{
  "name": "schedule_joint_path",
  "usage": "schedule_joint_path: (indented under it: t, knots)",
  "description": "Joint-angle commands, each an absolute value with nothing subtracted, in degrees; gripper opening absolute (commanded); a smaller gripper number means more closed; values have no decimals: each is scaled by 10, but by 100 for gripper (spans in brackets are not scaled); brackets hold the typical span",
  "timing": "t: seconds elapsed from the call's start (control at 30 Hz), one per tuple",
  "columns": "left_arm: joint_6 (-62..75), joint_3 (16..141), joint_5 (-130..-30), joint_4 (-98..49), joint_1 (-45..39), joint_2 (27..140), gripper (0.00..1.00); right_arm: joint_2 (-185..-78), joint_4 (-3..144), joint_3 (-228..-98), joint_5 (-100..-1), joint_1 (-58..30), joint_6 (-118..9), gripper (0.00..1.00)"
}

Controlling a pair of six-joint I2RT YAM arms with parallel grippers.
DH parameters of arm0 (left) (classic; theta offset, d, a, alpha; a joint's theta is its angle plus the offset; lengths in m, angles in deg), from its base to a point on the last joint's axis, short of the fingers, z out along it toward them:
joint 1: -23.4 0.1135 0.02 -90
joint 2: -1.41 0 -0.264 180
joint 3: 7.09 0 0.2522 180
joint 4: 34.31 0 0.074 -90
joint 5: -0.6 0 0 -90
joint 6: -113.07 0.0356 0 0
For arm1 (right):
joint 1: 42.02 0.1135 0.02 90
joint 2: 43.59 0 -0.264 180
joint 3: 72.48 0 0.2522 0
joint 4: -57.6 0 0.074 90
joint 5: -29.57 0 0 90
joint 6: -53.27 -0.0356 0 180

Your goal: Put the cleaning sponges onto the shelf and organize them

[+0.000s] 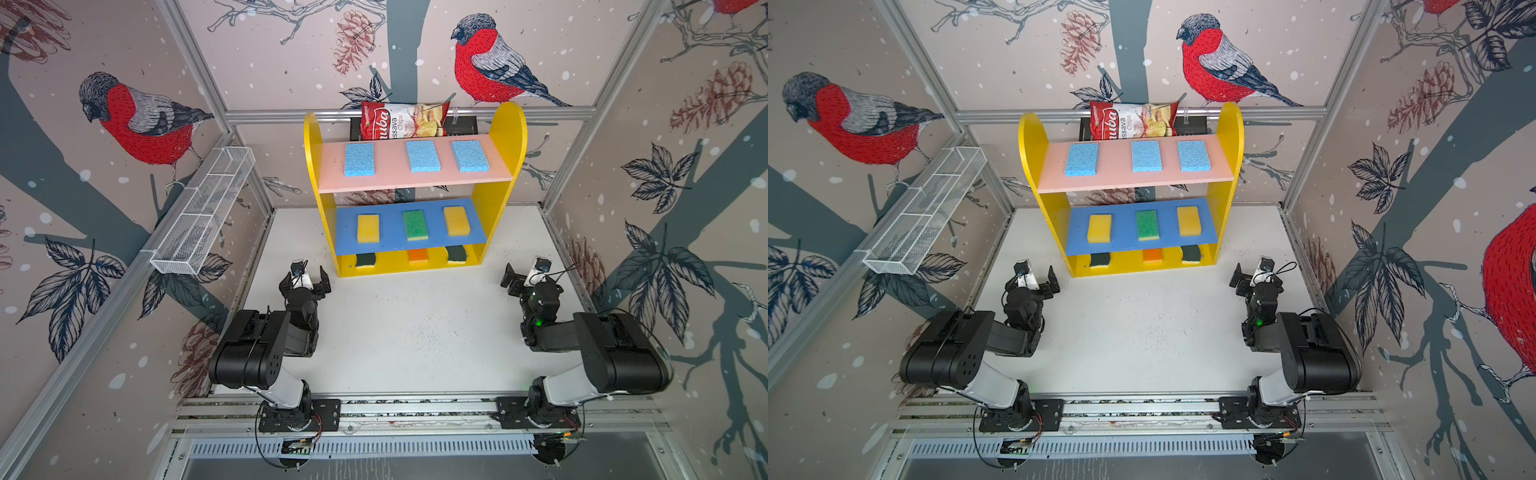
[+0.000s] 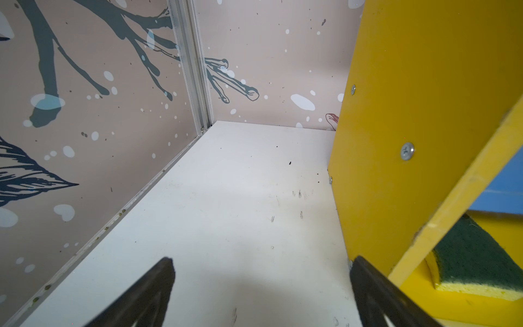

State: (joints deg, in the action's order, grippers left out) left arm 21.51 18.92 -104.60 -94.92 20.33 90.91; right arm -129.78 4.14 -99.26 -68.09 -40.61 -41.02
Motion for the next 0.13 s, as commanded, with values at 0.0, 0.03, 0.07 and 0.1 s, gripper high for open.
schedule_joint_path:
  t: [0.0,0.03,0.07,0.1]
  knots:
    - [221,189,-1051,-980,202,908,97,-1294,26,-995,-677,-407,-402,100]
    - [222,185,-1049,-987,201,908,97,-1295,24,-995,-684,-405,-402,100]
    - [223,183,-1049,-989,200,908,97,-1295,26,-996,-684,-405,-402,100]
    - [222,183,-1049,-990,200,908,97,-1295,26,-996,-682,-406,-403,100]
